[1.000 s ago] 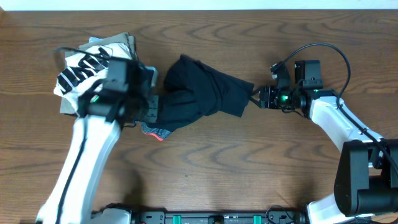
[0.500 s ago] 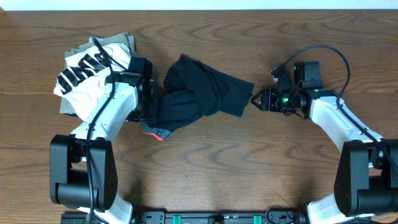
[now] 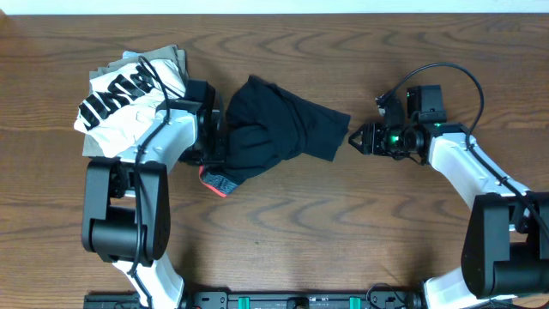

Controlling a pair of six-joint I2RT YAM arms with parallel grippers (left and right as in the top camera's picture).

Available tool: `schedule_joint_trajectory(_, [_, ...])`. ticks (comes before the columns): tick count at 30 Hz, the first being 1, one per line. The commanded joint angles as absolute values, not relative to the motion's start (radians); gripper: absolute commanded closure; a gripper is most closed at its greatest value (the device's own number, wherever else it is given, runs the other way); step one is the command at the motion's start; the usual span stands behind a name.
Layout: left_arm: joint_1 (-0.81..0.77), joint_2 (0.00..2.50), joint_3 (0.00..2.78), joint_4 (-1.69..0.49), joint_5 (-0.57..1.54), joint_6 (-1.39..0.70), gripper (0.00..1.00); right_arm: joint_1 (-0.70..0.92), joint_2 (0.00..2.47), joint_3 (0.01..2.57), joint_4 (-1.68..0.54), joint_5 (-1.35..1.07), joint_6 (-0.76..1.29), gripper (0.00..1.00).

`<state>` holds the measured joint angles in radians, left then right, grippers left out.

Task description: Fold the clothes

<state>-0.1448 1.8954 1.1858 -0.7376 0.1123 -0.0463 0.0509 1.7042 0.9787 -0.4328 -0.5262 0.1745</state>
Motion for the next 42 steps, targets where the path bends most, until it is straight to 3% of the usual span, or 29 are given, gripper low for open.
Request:
schedule_joint_trajectory(1, [-0.142, 1.843, 1.180, -0.759, 0.181, -0.046, 0.94, 0.024, 1.685, 0.987, -0.438, -0.525, 0.160, 0.53])
schedule_joint_trajectory(3, [-0.144, 1.786, 1.183, -0.770, 0.200, -0.046, 0.94, 0.017, 1.684, 0.987, -0.438, -0.523, 0.160, 0.54])
schedule_joint_trajectory(8, [-0.153, 1.569, 1.190, -0.791, 0.202, -0.046, 0.94, -0.002, 1.657, 0.999, -0.477, -0.522, 0.132, 0.72])
schedule_joint_trajectory(14, [-0.181, 1.277, 1.190, -0.771, 0.202, -0.046, 0.94, 0.025, 1.575, 1.055, -0.561, -0.497, 0.076, 0.72])
schedule_joint_trajectory(20, [-0.187, 1.075, 1.190, -0.758, 0.198, -0.046, 0.94, 0.140, 1.543, 1.085, -0.548, -0.497, 0.076, 0.66])
schedule_joint_trajectory(25, [-0.187, 0.993, 1.190, -0.758, 0.198, -0.046, 0.94, 0.269, 1.568, 1.085, -0.472, -0.497, 0.078, 0.53])
schedule_joint_trajectory(28, [-0.187, 0.974, 1.190, -0.762, 0.199, -0.047, 0.94, 0.338, 1.599, 1.085, -0.375, -0.478, 0.127, 0.51])
schedule_joint_trajectory(33, [-0.187, 0.942, 1.190, -0.791, 0.199, -0.051, 0.94, 0.421, 1.677, 1.085, -0.204, -0.460, 0.186, 0.42])
schedule_joint_trajectory(35, [-0.187, 0.924, 1.190, -0.800, 0.200, -0.051, 0.94, 0.447, 1.716, 1.085, -0.142, -0.460, 0.186, 0.33])
schedule_joint_trajectory(42, [-0.187, 0.853, 1.192, -0.819, 0.281, -0.052, 0.94, 0.509, 1.845, 1.085, 0.101, -0.461, 0.186, 0.23])
